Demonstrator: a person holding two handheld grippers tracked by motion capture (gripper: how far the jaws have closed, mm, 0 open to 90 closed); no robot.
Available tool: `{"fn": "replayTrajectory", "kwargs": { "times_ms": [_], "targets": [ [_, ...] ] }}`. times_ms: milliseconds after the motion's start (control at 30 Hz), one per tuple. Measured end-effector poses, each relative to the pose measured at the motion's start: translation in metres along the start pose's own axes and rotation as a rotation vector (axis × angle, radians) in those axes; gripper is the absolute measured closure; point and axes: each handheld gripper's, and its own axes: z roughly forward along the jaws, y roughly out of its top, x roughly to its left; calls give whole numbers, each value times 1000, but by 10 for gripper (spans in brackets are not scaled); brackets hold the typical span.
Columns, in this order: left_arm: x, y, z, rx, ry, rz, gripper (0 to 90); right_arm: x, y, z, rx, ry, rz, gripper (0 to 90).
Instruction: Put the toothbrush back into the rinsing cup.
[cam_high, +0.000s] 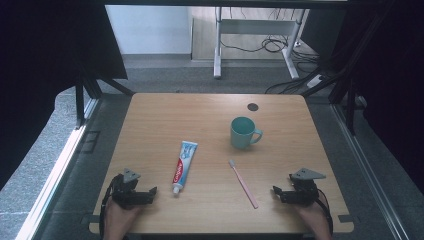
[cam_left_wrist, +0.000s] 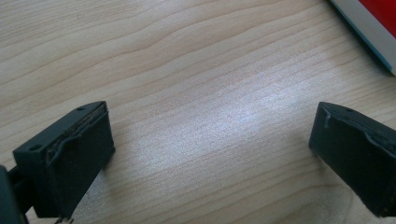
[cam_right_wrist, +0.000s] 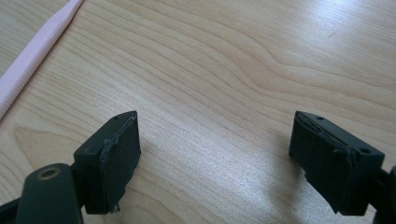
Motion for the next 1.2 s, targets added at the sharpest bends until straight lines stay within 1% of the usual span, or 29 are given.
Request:
{"fn": "replayTrajectory", "kwargs": {
  "times_ms": [633, 900, 1133, 1200],
  "targets": [
    [0, 1, 1, -1, 3, -1, 0, 0, 0, 0, -1, -2, 5, 158],
    [0, 1, 1, 0, 3, -1, 0, 2, 0, 0, 4, -8, 11, 133],
    [0, 1, 1, 0, 3, -2, 0, 3, 1, 0, 13, 2, 9, 126],
    [0, 1, 1, 0, 3, -3, 0, 4, 3, 0, 19, 13, 12, 121]
  ]
}}
